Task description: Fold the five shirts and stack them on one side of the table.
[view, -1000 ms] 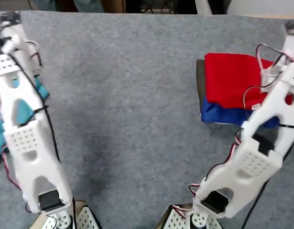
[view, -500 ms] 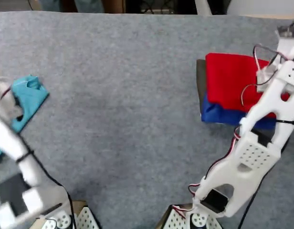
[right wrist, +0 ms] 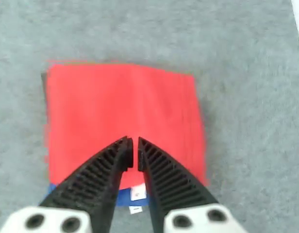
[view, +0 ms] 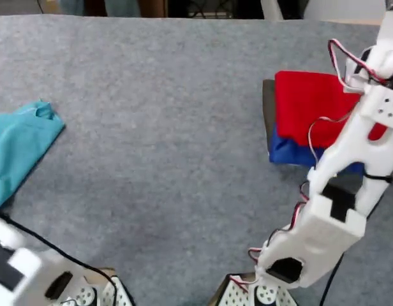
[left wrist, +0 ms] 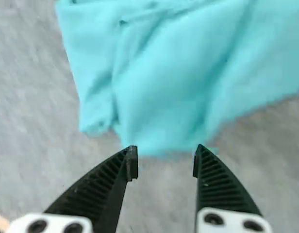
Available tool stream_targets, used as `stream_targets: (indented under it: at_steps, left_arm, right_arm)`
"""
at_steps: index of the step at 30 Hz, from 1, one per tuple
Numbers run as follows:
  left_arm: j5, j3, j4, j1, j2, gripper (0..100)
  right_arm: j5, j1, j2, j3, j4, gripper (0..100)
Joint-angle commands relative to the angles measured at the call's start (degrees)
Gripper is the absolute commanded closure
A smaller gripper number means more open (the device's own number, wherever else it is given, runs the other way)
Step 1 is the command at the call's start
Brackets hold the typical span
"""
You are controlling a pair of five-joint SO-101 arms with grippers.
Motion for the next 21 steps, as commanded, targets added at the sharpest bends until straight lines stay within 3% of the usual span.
stream_targets:
  at_steps: [1,5,10,13,17,21]
  left_arm:
    - [-1.32,-1.89,-5.80,-0.31,6.86,79]
    - [-1.49,-6.46,-4.57,1.54,15.82,80]
    - [-1.41,-14.46,4.31,3.03,18.29,96]
    - [-1.41,-17.89,11.16,5.49,18.11,95]
    - [-1.49,-19.03,20.75,12.09,14.77,97]
    - [-1.23,-15.25,28.04,23.34,7.65,97]
  right_arm:
    - [-2.20,-2.99,-6.20,3.74,0.53,97.2]
    - [-3.08,-4.92,-12.70,13.23,0.53,97.2]
    - [-2.73,-8.09,-20.70,23.60,0.35,97.2]
    - [-2.64,-9.76,-24.13,26.68,-0.35,97.2]
    - [-2.64,-12.40,-27.12,29.14,0.09,97.2]
    - [-2.73,-13.89,-29.32,33.01,0.09,97.2]
